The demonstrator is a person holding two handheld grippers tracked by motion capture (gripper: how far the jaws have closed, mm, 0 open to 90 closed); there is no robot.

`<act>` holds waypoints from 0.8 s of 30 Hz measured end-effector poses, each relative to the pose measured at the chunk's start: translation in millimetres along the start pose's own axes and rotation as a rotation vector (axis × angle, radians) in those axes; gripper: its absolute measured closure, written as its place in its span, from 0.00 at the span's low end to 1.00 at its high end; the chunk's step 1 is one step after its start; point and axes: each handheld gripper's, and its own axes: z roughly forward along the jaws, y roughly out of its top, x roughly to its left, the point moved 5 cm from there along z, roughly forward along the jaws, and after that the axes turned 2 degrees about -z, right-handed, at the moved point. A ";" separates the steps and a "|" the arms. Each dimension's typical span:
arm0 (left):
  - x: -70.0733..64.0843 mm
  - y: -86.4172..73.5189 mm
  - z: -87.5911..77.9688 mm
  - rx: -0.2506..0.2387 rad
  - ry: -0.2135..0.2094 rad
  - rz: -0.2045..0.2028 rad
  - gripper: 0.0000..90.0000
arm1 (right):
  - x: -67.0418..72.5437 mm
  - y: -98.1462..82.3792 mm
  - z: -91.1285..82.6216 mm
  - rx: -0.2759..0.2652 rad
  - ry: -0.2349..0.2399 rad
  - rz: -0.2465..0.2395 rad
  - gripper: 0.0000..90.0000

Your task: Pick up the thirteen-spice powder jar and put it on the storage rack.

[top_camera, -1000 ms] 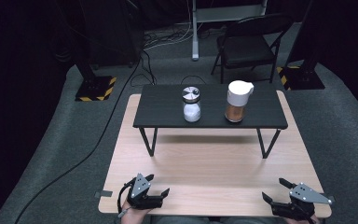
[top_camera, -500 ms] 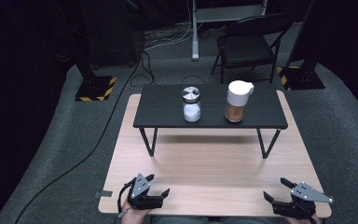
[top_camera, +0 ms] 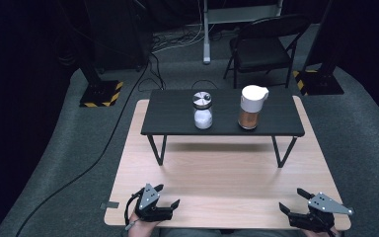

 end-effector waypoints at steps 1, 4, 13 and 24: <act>0.1 -0.1 0.1 0.000 0.000 0.000 0.17 | -0.1 -0.1 -0.1 0.000 0.000 0.002 0.14; 0.3 -0.5 -0.3 0.000 0.002 -0.003 0.17 | -0.3 0.2 0.0 -0.002 0.000 0.000 0.14; -0.1 0.0 0.2 -0.002 0.000 -0.004 0.17 | 0.6 0.2 0.5 0.001 0.001 -0.003 0.14; -0.2 -0.4 -0.4 -0.004 0.001 -0.005 0.17 | 1.2 0.5 0.4 0.000 0.001 -0.007 0.14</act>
